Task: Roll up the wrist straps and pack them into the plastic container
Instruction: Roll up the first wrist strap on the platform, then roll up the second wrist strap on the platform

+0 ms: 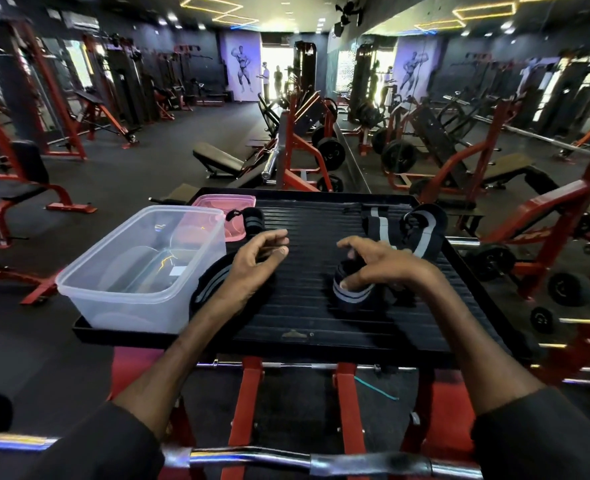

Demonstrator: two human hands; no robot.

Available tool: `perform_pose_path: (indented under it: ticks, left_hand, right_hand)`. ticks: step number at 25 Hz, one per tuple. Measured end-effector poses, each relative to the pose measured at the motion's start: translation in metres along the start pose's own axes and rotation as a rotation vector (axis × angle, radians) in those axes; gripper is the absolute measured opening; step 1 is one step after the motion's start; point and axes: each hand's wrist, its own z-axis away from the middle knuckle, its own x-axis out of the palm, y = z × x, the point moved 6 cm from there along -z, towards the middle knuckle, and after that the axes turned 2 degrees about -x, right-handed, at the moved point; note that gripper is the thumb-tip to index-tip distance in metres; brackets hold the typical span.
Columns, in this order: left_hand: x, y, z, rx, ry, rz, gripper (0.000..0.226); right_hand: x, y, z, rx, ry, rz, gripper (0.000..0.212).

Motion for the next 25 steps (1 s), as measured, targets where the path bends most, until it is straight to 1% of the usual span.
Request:
perform_pose_path:
  ticks: [3, 5, 7, 9, 12, 14, 16, 18, 22, 25]
  left_hand:
    - [-0.020, 0.014, 0.002, 0.035, 0.084, -0.002, 0.030]
    - [-0.035, 0.024, 0.005, 0.051, 0.142, -0.009, 0.030]
    - [-0.050, 0.034, 0.009, 0.056, 0.182, -0.007, 0.030]
    - [-0.064, 0.044, 0.014, 0.047, 0.227, 0.029, 0.028]
    - [-0.082, 0.056, 0.025, 0.041, 0.271, 0.075, 0.029]
    - [-0.091, 0.061, 0.033, 0.029, 0.272, 0.110, 0.031]
    - [-0.097, 0.062, 0.039, 0.019, 0.284, 0.136, 0.030]
    - [-0.103, 0.063, 0.042, 0.023, 0.304, 0.150, 0.027]
    - [-0.103, 0.063, 0.037, 0.023, 0.311, 0.196, 0.033]
    - [-0.091, 0.068, 0.030, 0.097, 0.341, 0.239, 0.026]
  right_hand:
    - [-0.013, -0.058, -0.012, -0.159, 0.220, 0.015, 0.055]
    - [0.001, -0.094, -0.027, -0.262, 0.267, 0.033, 0.047]
    - [0.021, -0.119, -0.050, -0.314, 0.258, 0.075, 0.048]
    - [0.036, -0.138, -0.072, -0.322, 0.242, 0.179, 0.053]
    - [0.058, -0.155, -0.098, -0.292, 0.143, 0.372, 0.061]
    - [0.070, -0.157, -0.106, -0.313, 0.106, 0.401, 0.057]
    - [0.073, -0.151, -0.107, -0.376, 0.154, 0.339, 0.044]
    - [0.063, -0.144, -0.102, -0.429, 0.214, 0.219, 0.034]
    - [0.023, -0.129, -0.087, -0.432, 0.224, -0.248, 0.021]
    - [-0.010, -0.116, -0.077, -0.413, 0.253, -0.610, 0.019]
